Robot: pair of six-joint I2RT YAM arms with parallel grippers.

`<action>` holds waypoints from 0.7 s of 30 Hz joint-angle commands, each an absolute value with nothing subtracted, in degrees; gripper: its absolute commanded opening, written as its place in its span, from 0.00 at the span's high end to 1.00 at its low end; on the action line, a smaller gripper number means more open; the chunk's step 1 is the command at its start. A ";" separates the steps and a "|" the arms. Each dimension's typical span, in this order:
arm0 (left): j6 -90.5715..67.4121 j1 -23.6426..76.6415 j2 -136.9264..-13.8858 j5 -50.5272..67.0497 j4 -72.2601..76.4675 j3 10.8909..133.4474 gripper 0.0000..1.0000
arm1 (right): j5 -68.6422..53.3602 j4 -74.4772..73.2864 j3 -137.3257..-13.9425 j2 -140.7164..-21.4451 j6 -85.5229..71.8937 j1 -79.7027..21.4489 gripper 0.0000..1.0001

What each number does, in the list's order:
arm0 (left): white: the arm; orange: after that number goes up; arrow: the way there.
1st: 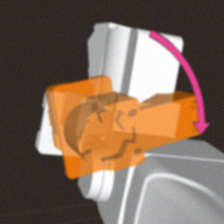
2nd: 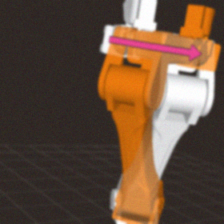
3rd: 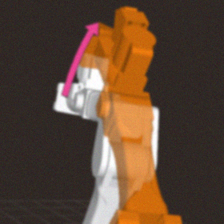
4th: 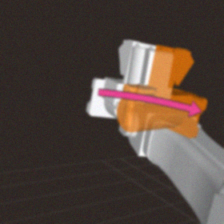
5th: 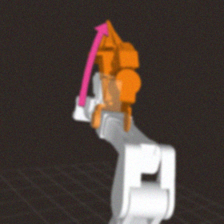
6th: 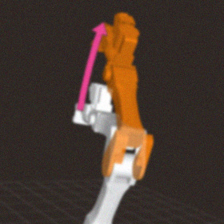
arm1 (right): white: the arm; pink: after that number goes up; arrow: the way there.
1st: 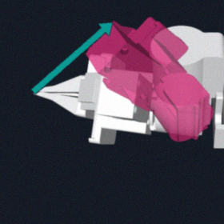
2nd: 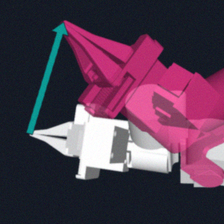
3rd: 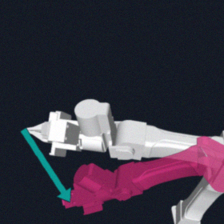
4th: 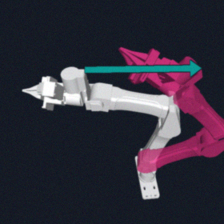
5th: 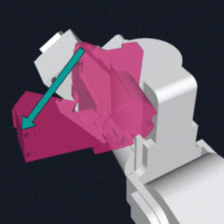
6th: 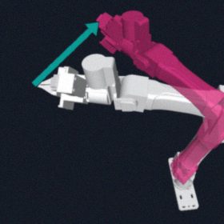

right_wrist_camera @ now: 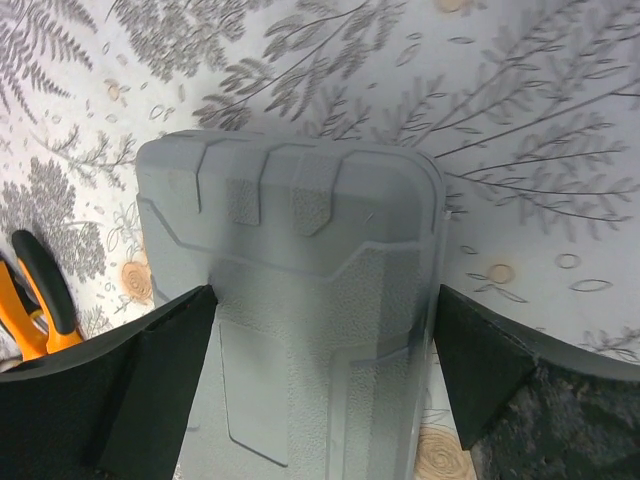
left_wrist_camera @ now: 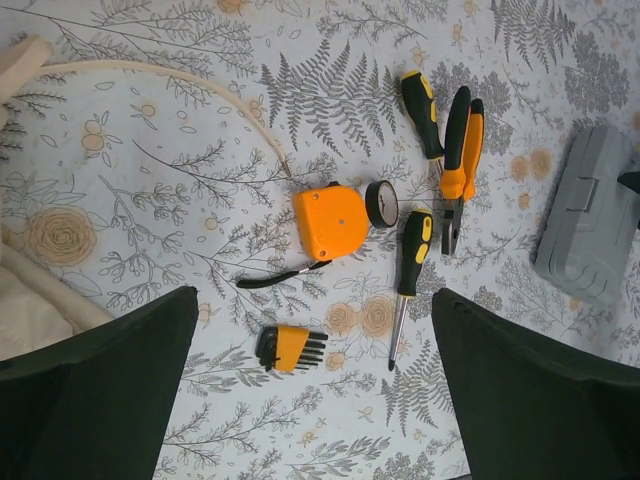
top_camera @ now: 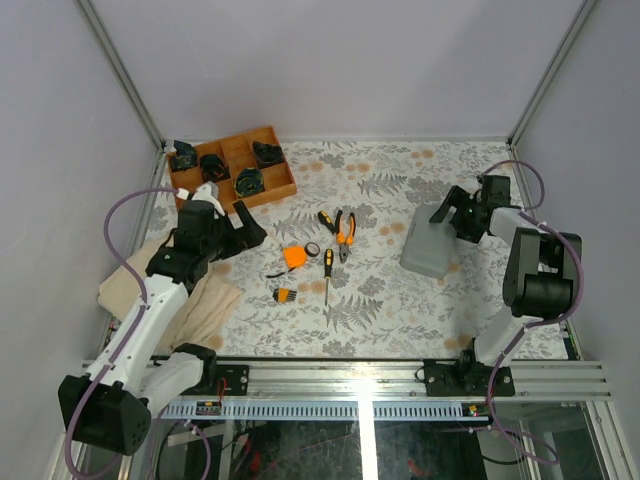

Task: Sort the tools into containers
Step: Move the storage box to the center of the board.

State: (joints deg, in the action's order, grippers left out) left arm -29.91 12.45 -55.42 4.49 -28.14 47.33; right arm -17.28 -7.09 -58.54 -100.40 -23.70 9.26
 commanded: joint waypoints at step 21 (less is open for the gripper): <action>-34.73 14.99 -54.85 11.97 -20.85 41.85 0.11 | -22.07 -12.79 -50.89 -93.13 -12.54 -9.92 0.12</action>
